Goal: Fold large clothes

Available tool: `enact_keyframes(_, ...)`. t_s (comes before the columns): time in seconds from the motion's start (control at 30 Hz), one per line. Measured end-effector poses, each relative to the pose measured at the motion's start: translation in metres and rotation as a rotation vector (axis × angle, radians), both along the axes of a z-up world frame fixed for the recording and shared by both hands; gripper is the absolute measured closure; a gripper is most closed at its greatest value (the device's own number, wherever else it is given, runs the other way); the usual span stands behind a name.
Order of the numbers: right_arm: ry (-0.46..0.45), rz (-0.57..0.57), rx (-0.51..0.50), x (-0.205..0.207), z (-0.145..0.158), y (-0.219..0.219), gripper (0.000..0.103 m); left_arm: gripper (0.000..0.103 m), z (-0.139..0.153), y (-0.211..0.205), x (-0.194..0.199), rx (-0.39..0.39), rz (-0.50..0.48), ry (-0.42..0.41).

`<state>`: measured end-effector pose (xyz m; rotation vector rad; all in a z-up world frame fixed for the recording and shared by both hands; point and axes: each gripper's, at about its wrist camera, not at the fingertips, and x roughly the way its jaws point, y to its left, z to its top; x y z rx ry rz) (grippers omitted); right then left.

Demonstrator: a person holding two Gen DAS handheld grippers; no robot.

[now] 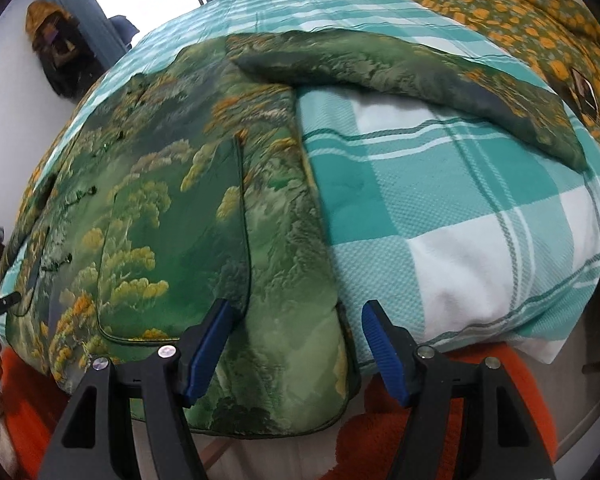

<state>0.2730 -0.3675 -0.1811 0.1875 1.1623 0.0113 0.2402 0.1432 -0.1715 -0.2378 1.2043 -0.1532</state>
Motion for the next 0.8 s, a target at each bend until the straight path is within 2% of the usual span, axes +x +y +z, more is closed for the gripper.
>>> enact_keyframes(0.47,0.025,0.042,-0.021,0.016,-0.007,0.013,0.034,0.013,-0.005,-0.003,-0.002,0.027,-0.009,-0.012)
enact_keyframes(0.53,0.032,0.054,-0.024,0.018,-0.009,0.015,0.034,0.019,-0.006,-0.005,-0.003,0.033,-0.011,-0.009)
enact_keyframes(0.57,0.038,0.063,-0.023,0.019,-0.009,0.015,0.034,0.027,-0.006,-0.006,-0.003,0.042,-0.013,-0.007)
enact_keyframes(0.6,0.04,0.07,-0.02,0.02,-0.01,0.017,0.034,0.04,-0.006,-0.007,-0.003,0.048,-0.017,-0.006)
enact_keyframes(0.63,0.039,0.077,-0.015,0.021,-0.01,0.017,0.034,0.046,-0.004,-0.009,-0.004,0.059,-0.023,-0.007)
enact_keyframes(0.7,0.039,0.086,-0.007,0.022,-0.01,0.016,0.034,0.071,-0.002,-0.01,-0.005,0.069,-0.025,-0.013)
enact_keyframes(0.77,0.038,0.095,0.006,0.023,-0.009,0.016,0.045,0.078,0.0,-0.008,-0.008,0.05,-0.025,-0.02)
enact_keyframes(0.8,0.037,0.102,0.013,0.024,-0.01,0.019,0.059,0.081,0.002,-0.008,-0.009,0.044,-0.027,-0.024)
